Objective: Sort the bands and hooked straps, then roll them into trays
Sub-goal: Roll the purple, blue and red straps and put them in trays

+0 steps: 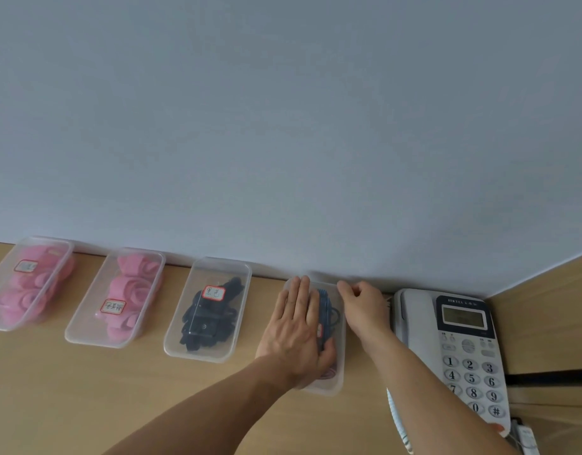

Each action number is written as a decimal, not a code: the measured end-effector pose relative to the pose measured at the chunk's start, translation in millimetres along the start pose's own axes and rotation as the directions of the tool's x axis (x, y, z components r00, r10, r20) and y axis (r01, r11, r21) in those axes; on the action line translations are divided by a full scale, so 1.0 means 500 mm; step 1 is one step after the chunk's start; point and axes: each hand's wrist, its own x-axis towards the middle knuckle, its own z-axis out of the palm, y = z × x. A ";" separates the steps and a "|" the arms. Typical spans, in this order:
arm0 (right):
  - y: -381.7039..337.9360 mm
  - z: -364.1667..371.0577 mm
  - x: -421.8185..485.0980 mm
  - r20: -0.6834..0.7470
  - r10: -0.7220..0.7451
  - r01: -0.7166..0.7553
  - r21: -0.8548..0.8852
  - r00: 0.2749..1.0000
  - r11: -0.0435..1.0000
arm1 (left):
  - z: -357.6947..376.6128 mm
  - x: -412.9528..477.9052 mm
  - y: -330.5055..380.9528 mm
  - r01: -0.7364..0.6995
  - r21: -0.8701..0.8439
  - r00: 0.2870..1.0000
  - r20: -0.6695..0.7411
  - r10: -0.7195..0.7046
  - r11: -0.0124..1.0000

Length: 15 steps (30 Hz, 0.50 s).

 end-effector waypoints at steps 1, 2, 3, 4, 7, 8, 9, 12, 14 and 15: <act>-0.003 0.002 -0.001 -0.001 0.020 -0.020 0.026 1.000 0.999 | -0.001 0.002 0.000 -0.001 0.007 1.000 0.007 0.001 1.000; -0.007 0.002 -0.002 0.011 0.047 -0.048 0.060 0.999 0.997 | -0.001 0.004 0.000 -0.003 0.013 1.000 0.012 0.003 1.000; -0.010 0.001 -0.003 0.034 0.075 -0.078 0.104 0.997 0.992 | 0.000 0.005 0.000 -0.002 0.019 1.000 0.016 0.002 1.000; -0.011 -0.001 -0.005 0.060 0.094 -0.102 0.152 0.994 0.983 | 0.000 0.006 0.001 0.002 0.024 1.000 0.016 -0.002 1.000; 0.007 -0.002 -0.026 0.083 0.092 -0.110 0.252 0.992 0.962 | 0.002 0.005 0.002 0.011 0.011 1.000 -0.003 -0.011 1.000; 0.018 0.002 -0.037 0.073 0.086 -0.103 0.283 0.994 0.954 | 0.005 0.006 0.000 0.009 0.004 1.000 -0.010 -0.009 1.000; 0.028 0.007 -0.049 0.066 0.086 -0.103 0.319 0.994 0.942 | 0.008 0.007 -0.001 0.007 0.001 1.000 -0.013 -0.007 1.000; 0.028 0.011 -0.070 0.060 0.097 -0.113 0.382 0.993 0.917 | 0.010 0.008 -0.005 0.022 -0.005 1.000 0.004 -0.022 1.000; 0.030 0.005 -0.088 0.072 0.091 -0.112 0.381 0.993 0.918 | 0.009 0.007 -0.005 0.030 -0.014 0.999 0.025 -0.030 0.999; 0.039 0.003 -0.104 0.088 0.085 -0.113 0.397 0.993 0.911 | 0.009 0.006 -0.005 0.040 -0.022 0.999 0.030 -0.039 0.999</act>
